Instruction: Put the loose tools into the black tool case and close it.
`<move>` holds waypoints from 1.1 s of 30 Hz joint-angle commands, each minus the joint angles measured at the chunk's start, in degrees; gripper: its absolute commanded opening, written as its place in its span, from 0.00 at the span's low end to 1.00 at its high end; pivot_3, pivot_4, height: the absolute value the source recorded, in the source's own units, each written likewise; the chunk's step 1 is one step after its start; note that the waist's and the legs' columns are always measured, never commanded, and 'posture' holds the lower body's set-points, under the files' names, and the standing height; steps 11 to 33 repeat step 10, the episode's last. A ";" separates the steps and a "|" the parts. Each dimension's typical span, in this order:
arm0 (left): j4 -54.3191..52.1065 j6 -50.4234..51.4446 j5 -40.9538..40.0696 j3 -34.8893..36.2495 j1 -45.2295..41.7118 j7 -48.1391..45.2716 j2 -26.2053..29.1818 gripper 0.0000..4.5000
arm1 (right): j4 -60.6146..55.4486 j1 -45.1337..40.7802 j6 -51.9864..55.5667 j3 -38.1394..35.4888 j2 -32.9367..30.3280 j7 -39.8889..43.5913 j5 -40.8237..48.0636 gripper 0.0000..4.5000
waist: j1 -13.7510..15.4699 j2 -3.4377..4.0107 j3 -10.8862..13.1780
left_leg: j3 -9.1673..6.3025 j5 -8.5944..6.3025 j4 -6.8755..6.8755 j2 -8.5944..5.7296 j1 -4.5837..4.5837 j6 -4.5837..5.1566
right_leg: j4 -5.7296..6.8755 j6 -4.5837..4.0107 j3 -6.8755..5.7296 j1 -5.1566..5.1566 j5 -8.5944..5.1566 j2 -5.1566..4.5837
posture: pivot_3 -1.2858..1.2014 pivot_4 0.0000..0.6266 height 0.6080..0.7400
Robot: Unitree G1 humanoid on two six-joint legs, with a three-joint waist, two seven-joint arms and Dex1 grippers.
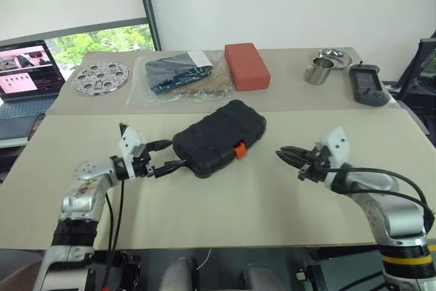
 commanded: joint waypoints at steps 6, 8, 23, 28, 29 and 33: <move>-11.86 -1.83 4.21 3.34 14.27 13.13 -0.93 1.00 | 13.18 3.85 -19.49 -2.30 0.20 7.26 -2.11 0.96 | 0.32 0.01 0.05 | -0.04 -0.02 -0.04 0.06 0.24 0.00 | -0.29 -0.04 -0.05 0.35 0.03 -0.17 | 0.52 0.24 1.00; -12.12 -2.80 5.18 3.28 15.81 15.07 -1.41 1.00 | 16.11 4.15 -21.57 -2.40 0.05 8.72 -1.76 0.99 | 0.29 -0.01 0.06 | -0.02 -0.03 -0.11 0.03 0.26 0.01 | -0.33 -0.05 -0.07 0.37 0.05 -0.53 | 0.52 0.24 1.00; -12.35 -2.96 5.96 2.97 16.24 16.73 -1.62 1.00 | 18.24 4.04 -22.81 -2.64 -0.07 9.71 -1.09 0.99 | 0.29 0.00 0.06 | -0.02 -0.03 -0.17 -0.04 0.26 0.01 | -0.37 -0.05 -0.10 0.37 0.05 -0.60 | 0.52 0.24 1.00; -12.35 -2.96 5.96 2.97 16.24 16.73 -1.62 1.00 | 18.24 4.04 -22.81 -2.64 -0.07 9.71 -1.09 0.99 | 0.29 0.00 0.06 | -0.02 -0.03 -0.17 -0.04 0.26 0.01 | -0.37 -0.05 -0.10 0.37 0.05 -0.60 | 0.52 0.24 1.00; -12.35 -2.96 5.96 2.97 16.24 16.73 -1.62 1.00 | 18.24 4.04 -22.81 -2.64 -0.07 9.71 -1.09 0.99 | 0.29 0.00 0.06 | -0.02 -0.03 -0.17 -0.04 0.26 0.01 | -0.37 -0.05 -0.10 0.37 0.05 -0.60 | 0.52 0.24 1.00; -12.35 -2.96 5.96 2.97 16.24 16.73 -1.62 1.00 | 18.24 4.04 -22.81 -2.64 -0.07 9.71 -1.09 0.99 | 0.29 0.00 0.06 | -0.02 -0.03 -0.17 -0.04 0.26 0.01 | -0.37 -0.05 -0.10 0.37 0.05 -0.60 | 0.52 0.24 1.00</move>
